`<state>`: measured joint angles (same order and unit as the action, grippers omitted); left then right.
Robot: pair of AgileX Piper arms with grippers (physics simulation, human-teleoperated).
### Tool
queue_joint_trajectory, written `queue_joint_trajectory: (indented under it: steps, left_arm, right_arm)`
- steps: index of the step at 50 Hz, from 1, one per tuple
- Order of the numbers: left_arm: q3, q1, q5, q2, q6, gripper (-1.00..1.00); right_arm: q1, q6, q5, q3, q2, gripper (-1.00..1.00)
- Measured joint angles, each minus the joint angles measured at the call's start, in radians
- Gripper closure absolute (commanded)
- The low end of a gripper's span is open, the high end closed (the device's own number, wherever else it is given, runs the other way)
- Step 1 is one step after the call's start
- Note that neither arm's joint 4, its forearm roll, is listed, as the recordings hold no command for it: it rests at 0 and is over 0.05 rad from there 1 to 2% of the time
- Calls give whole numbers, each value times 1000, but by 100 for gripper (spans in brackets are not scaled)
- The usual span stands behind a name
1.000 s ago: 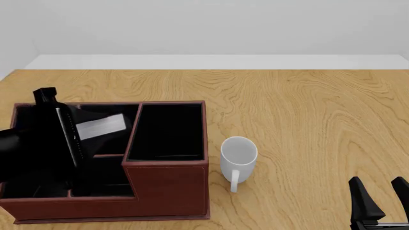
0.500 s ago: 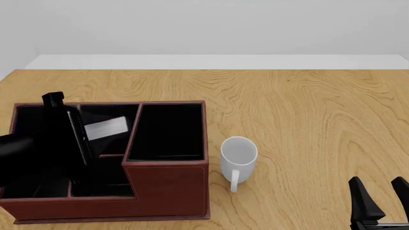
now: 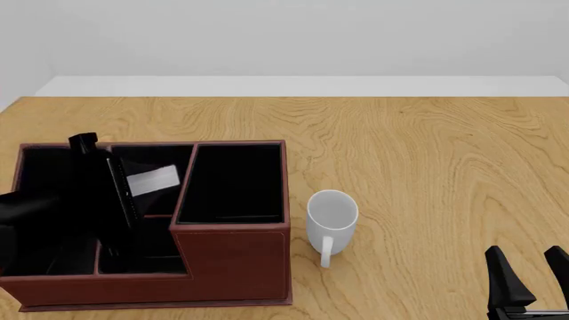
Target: Pick up the book and place it in the front compartment of the caddy.
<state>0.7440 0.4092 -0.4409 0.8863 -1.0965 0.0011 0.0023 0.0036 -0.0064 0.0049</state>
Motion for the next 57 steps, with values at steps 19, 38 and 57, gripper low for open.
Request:
queue_joint_trajectory:
  steps: [19,38,57]
  left_arm:
    - [-22,-18,44,23,-33,-100]
    - [-31,-31,56,26,-63,-100]
    - [-22,-38,26,4,-75,-100]
  right_arm:
    - [0,0,0,0,0,-100]
    - [0,0,0,0,0,-100]
    - [0,0,0,0,0,-100]
